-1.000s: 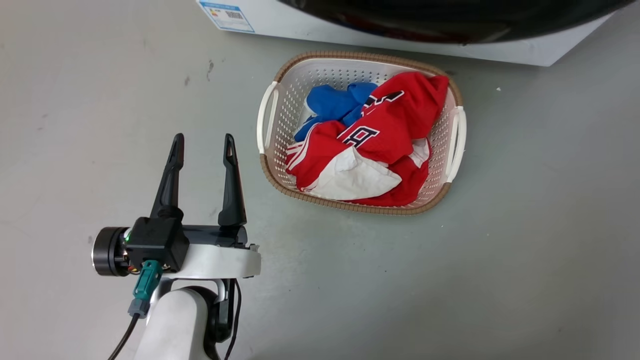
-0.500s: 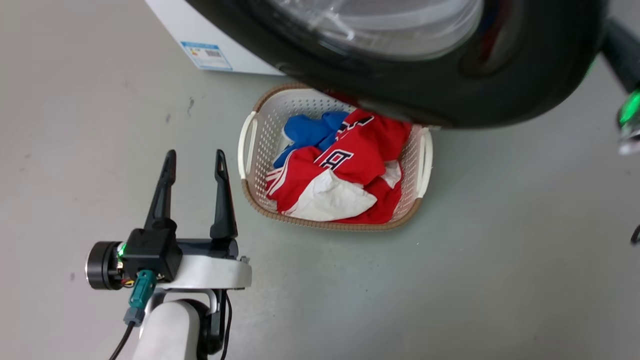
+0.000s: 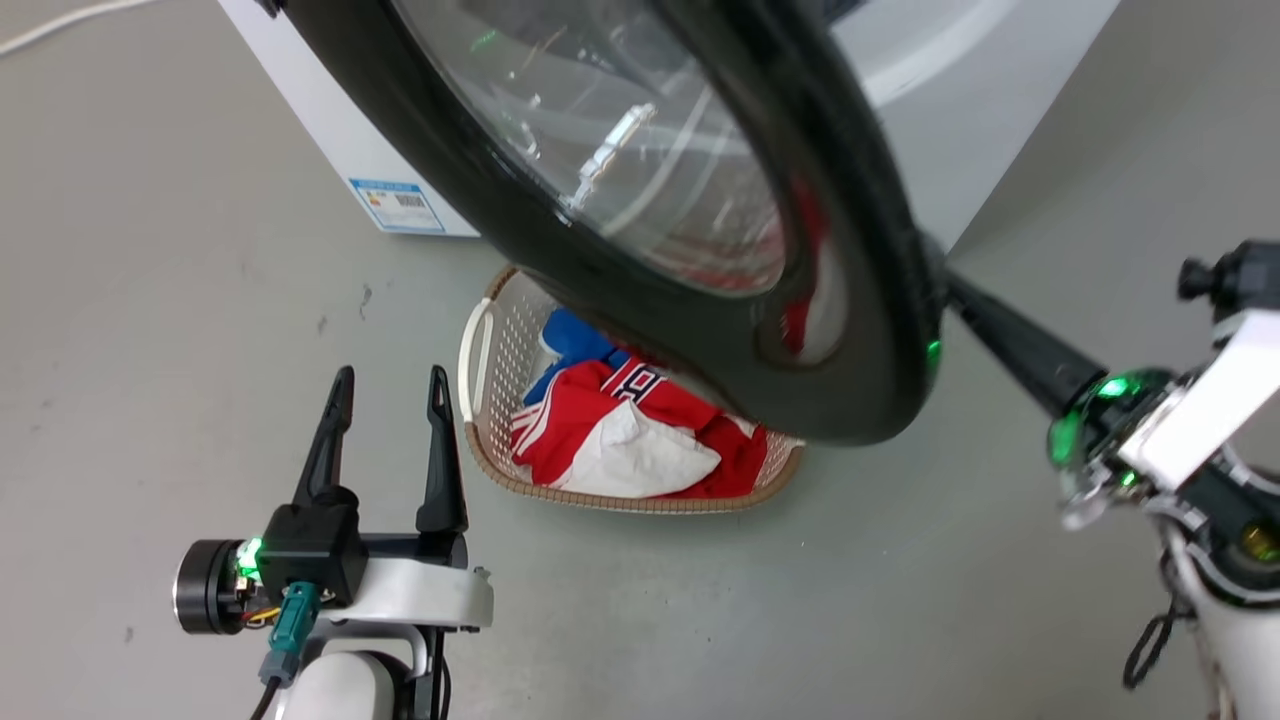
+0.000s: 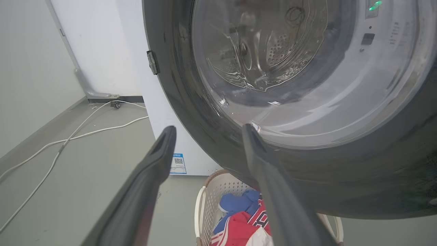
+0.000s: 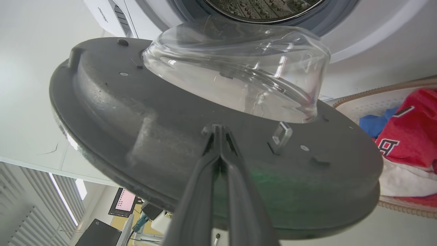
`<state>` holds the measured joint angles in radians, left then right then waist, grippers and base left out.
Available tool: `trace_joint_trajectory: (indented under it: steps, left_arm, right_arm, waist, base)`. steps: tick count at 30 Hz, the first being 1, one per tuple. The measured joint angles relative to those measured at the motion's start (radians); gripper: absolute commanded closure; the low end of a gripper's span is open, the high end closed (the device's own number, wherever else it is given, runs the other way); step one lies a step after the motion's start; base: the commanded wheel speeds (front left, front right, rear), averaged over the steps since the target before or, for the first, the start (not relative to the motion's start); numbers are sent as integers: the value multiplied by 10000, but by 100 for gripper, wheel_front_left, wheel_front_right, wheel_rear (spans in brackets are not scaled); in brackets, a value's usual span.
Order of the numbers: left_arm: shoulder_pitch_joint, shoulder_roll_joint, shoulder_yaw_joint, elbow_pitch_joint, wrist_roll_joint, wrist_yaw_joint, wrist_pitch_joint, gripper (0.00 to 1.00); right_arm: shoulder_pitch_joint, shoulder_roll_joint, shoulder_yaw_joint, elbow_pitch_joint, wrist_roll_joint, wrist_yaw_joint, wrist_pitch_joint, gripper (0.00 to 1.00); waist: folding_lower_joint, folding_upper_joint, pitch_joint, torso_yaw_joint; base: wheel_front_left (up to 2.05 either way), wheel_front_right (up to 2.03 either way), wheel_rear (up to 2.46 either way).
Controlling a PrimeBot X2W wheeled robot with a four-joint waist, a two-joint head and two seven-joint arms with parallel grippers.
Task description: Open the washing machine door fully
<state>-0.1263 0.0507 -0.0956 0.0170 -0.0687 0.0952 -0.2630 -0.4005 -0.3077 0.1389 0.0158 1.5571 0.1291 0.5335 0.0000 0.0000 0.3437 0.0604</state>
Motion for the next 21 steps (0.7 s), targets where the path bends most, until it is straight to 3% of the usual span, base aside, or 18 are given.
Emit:
trace_joint_trajectory:
  steps: [13,21]
  left_arm:
    - [609,-2,-10,140,142,-71,0,0]
    - [815,0,12,128,203,-84,0,0]
  right_arm:
    - [1743,965,1810,-1114,-111,0,316,100]
    - [1687,1492,2884,-796,-219,0,629,100]
  waist:
    - [-1,0,-1083,187]
    - [-1,0,-1355,365]
  base:
    - [0,0,0]
    - [0,0,0]
